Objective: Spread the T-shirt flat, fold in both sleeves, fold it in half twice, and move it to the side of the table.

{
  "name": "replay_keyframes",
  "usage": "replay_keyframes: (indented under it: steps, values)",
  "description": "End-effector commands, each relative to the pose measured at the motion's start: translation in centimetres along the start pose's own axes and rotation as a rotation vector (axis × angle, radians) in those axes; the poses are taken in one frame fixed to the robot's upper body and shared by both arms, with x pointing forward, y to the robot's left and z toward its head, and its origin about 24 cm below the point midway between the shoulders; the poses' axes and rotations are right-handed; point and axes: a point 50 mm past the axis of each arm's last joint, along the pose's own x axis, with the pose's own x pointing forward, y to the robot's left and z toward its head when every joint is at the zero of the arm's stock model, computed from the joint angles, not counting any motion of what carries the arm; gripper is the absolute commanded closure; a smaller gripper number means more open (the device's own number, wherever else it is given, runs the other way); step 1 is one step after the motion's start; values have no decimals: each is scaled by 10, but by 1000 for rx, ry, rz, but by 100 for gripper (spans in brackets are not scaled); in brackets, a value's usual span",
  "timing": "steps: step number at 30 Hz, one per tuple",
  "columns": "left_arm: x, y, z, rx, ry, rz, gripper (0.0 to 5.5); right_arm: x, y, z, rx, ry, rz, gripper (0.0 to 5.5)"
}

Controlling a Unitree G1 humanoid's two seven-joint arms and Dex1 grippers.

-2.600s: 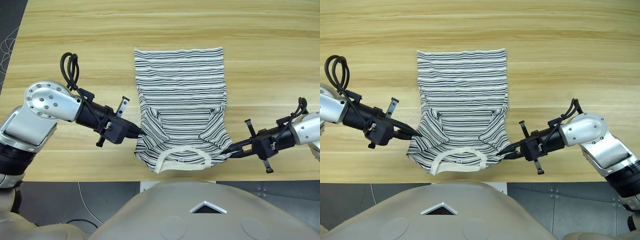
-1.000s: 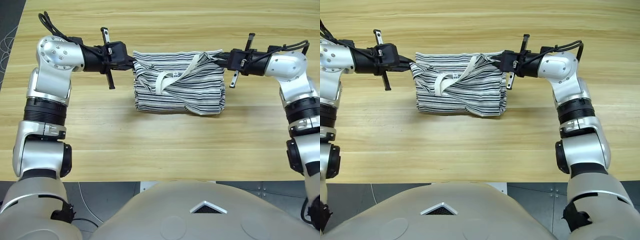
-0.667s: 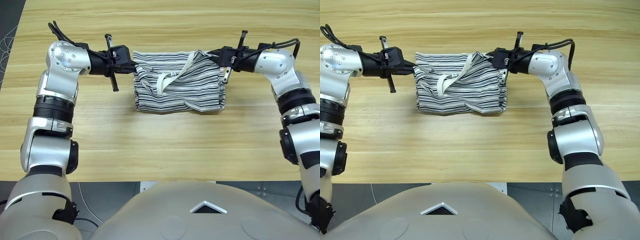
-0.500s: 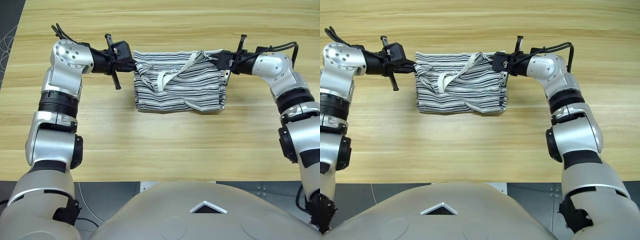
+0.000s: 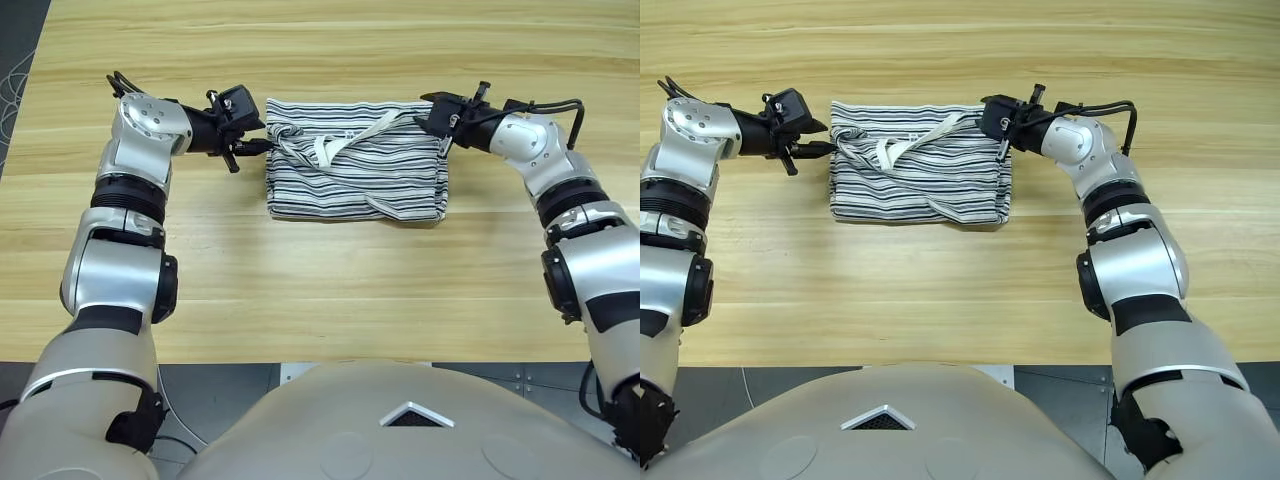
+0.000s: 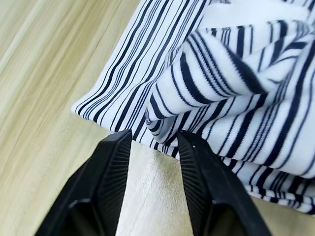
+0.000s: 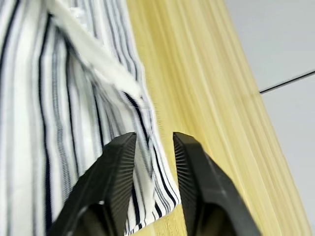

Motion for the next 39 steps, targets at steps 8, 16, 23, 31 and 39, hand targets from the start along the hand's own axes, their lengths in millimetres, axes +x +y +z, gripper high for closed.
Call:
replay_keyframes:
  steps: [8, 16, 23, 31, 39]
  values:
    - [1, 25, 22, -384, -127, 133, 320, 18, -3, -1, 137, 165, -120, 219]
    - [6, 29, 10, -641, -57, 329, 320, 14, -1, -10, 160, 207, -164, 71]
    - [15, 21, 57, -257, -345, 198, 320, 12, -20, 11, 167, 4, -227, 5]
    - [36, -57, 37, 107, -175, 24, 320, 5, -19, 10, 123, -43, -195, 5]
    - [30, -67, 13, 156, -40, 105, 320, 10, 20, -3, 124, 16, -20, 5]
